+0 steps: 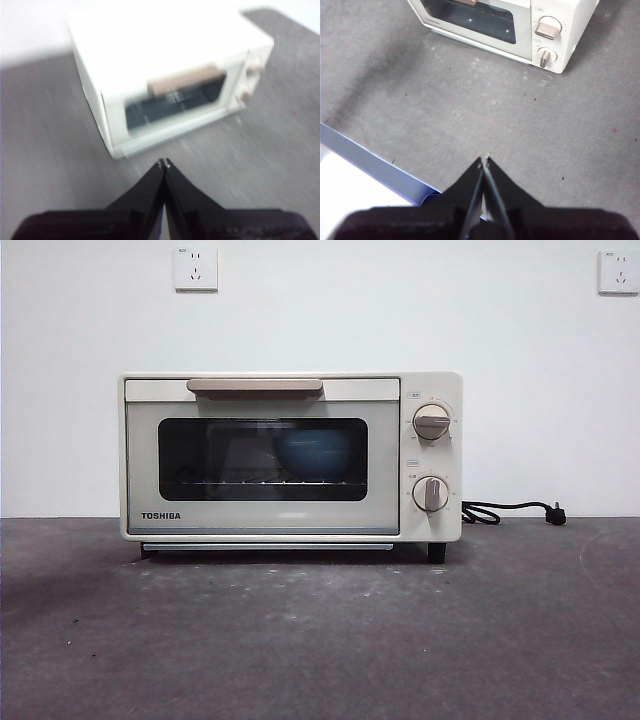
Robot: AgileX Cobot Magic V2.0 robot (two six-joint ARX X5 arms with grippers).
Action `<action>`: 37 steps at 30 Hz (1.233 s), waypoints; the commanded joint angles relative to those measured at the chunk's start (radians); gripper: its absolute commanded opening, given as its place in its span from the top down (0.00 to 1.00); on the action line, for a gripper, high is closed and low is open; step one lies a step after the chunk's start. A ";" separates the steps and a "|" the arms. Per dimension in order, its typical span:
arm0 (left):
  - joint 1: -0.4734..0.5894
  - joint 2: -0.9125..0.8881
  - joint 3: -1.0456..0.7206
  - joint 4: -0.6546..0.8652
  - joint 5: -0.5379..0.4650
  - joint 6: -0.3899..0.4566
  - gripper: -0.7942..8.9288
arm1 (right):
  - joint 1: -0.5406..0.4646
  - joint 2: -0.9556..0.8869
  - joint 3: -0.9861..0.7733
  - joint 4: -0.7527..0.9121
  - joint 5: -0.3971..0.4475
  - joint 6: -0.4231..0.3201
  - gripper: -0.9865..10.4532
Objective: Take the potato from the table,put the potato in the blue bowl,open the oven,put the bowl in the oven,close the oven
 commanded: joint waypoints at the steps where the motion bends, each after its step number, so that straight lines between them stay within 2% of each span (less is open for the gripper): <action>1: 0.010 -0.032 -0.053 0.174 -0.002 0.119 0.92 | 0.001 -0.006 -0.001 0.000 0.003 0.009 0.91; 8: 0.069 -0.228 -0.372 0.644 -0.008 0.137 0.92 | 0.000 -0.011 -0.001 -0.002 0.003 0.009 0.91; 12: 0.084 -0.343 -0.558 0.766 -0.090 0.136 0.92 | 0.001 -0.013 -0.001 -0.003 0.003 0.009 0.91; 18: 0.084 -0.507 -0.782 0.770 -0.212 0.136 0.92 | 0.001 -0.016 -0.001 -0.002 0.003 0.009 0.91; 30: 0.084 -0.671 -1.056 0.766 -0.238 0.124 0.92 | 0.001 -0.019 -0.001 -0.002 0.003 0.009 0.91; 34: 0.084 -0.712 -1.113 0.754 -0.238 0.071 0.92 | 0.001 -0.019 -0.001 -0.002 0.003 0.009 0.91; 37: 0.084 -0.726 -1.120 0.686 -0.237 0.046 0.92 | 0.001 -0.023 -0.001 -0.002 0.003 0.009 0.91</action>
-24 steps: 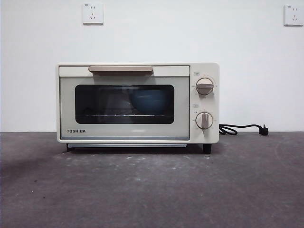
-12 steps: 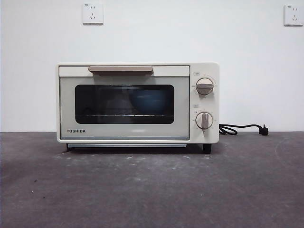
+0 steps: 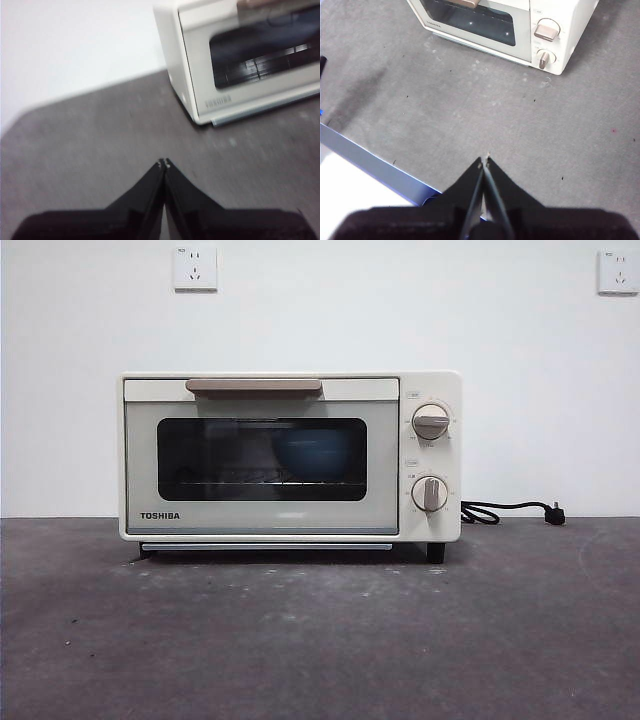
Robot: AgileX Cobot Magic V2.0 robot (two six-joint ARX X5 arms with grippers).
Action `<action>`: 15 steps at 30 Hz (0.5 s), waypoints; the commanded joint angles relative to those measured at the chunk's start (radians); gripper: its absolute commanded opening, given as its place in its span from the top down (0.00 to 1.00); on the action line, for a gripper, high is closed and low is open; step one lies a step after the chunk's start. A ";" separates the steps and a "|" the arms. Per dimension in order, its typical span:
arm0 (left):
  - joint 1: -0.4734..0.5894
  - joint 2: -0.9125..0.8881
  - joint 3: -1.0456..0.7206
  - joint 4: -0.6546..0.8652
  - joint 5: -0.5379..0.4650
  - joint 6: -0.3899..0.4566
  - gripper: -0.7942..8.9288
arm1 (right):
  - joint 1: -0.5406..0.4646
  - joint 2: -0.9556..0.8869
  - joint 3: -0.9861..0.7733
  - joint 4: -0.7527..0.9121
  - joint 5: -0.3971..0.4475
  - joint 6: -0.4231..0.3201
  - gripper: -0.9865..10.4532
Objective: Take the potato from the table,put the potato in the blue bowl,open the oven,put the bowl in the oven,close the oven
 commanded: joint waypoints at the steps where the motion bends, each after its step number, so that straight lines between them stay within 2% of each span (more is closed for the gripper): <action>1: 0.003 -0.005 -0.012 -0.041 -0.002 -0.038 0.92 | 0.001 -0.006 0.000 0.001 0.003 0.006 0.91; 7: 0.003 -0.005 -0.012 -0.039 0.001 -0.120 0.92 | 0.001 -0.007 0.000 0.001 0.003 0.006 0.91; 15: 0.003 -0.005 -0.012 -0.039 -0.002 -0.121 0.92 | 0.001 -0.008 0.000 0.001 0.003 0.006 0.91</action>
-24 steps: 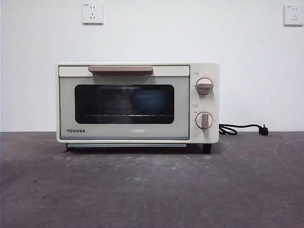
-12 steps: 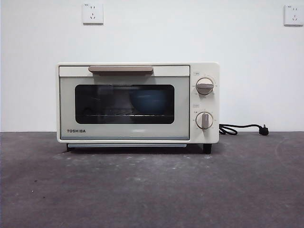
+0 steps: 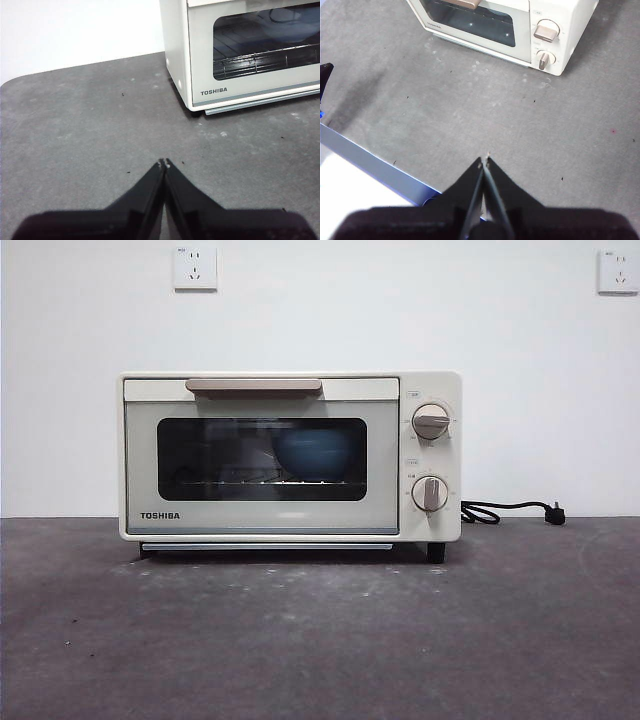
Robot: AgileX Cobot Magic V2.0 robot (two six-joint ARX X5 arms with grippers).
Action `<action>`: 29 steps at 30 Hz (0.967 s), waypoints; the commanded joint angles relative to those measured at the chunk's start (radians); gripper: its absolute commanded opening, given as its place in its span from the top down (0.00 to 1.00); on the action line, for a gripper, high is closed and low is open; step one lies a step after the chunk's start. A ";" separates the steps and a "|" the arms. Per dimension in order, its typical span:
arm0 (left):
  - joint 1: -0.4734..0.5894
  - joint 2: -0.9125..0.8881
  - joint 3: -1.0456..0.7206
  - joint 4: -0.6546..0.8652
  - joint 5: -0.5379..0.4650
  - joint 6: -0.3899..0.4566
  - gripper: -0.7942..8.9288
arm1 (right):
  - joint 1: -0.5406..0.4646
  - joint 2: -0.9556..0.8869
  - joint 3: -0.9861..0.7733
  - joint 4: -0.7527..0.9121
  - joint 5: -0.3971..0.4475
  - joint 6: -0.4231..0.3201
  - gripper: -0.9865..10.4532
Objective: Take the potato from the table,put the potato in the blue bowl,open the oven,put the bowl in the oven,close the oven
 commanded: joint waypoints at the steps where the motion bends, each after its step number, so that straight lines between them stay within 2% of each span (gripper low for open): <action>1: 0.003 -0.003 -0.012 0.003 -0.002 -0.011 0.92 | 0.001 -0.003 -0.001 0.002 0.003 0.006 0.91; 14: 0.003 -0.003 -0.012 0.003 -0.002 -0.011 0.92 | 0.001 -0.003 -0.001 0.001 0.003 0.006 0.91; 16: 0.003 -0.003 -0.012 0.003 -0.002 -0.011 0.92 | -0.007 -0.003 -0.001 0.014 0.009 -0.019 0.91; 20: 0.003 -0.003 -0.012 0.003 -0.002 -0.011 0.92 | -0.098 -0.055 -0.005 0.105 0.052 -0.060 0.91; 22: 0.003 -0.003 -0.012 0.003 -0.002 -0.011 0.92 | -0.158 -0.099 -0.032 0.196 0.025 -0.073 0.91; 25: 0.002 -0.003 -0.012 0.003 -0.002 -0.011 0.92 | -0.254 -0.185 -0.122 0.322 -0.039 -0.075 0.91; 29: 0.003 -0.003 -0.012 0.003 -0.002 -0.011 0.92 | -0.360 -0.332 -0.355 0.537 -0.050 -0.091 0.91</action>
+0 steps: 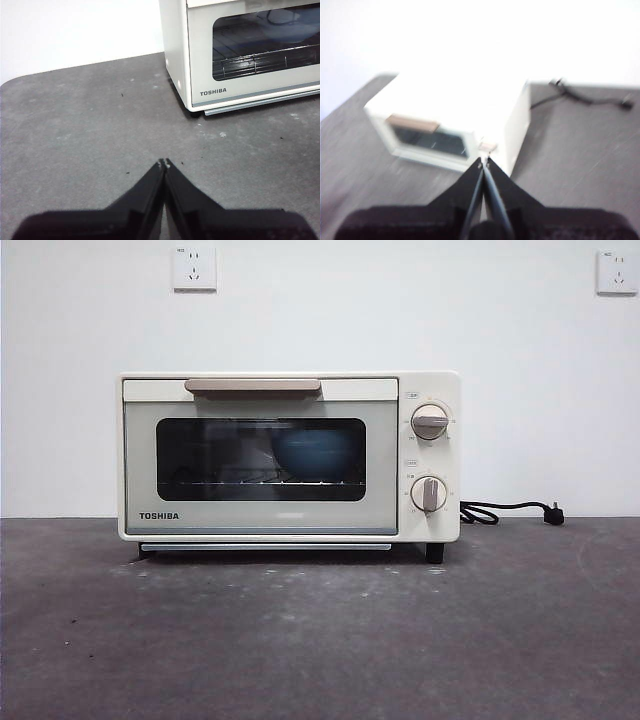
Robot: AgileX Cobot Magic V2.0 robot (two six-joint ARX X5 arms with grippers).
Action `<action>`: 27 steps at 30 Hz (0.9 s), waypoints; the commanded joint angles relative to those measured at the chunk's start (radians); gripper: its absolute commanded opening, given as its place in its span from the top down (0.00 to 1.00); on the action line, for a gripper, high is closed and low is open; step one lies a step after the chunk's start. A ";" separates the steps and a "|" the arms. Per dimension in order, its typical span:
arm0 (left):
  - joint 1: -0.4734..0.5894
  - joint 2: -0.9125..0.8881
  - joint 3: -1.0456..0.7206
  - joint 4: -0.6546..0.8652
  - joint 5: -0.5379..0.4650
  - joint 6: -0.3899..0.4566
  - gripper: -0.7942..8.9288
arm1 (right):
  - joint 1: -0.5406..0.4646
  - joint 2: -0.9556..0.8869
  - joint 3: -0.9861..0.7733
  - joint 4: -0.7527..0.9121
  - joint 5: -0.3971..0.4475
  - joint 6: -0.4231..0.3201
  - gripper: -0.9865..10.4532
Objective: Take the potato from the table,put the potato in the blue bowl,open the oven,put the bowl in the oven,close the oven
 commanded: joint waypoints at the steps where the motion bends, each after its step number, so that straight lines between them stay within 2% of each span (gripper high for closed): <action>1: 0.002 -0.003 -0.012 0.003 -0.002 -0.010 0.92 | -0.055 -0.094 -0.215 0.182 -0.003 -0.024 0.91; 7: 0.002 -0.003 -0.012 0.003 -0.002 -0.010 0.92 | -0.111 -0.300 -0.637 0.586 -0.003 -0.026 0.91; 13: 0.002 -0.003 -0.012 0.003 -0.002 -0.010 0.92 | -0.130 -0.451 -0.958 0.845 0.001 -0.019 0.91; 16: 0.002 -0.003 -0.012 0.003 -0.002 -0.010 0.92 | -0.130 -0.513 -1.064 0.881 0.007 -0.019 0.91; 19: 0.003 -0.003 -0.012 0.003 -0.002 -0.010 0.92 | -0.130 -0.572 -1.157 0.883 0.052 -0.013 0.91; 27: 0.003 -0.003 -0.012 0.003 -0.002 -0.010 0.92 | -0.130 -0.675 -1.284 0.877 0.051 0.001 0.91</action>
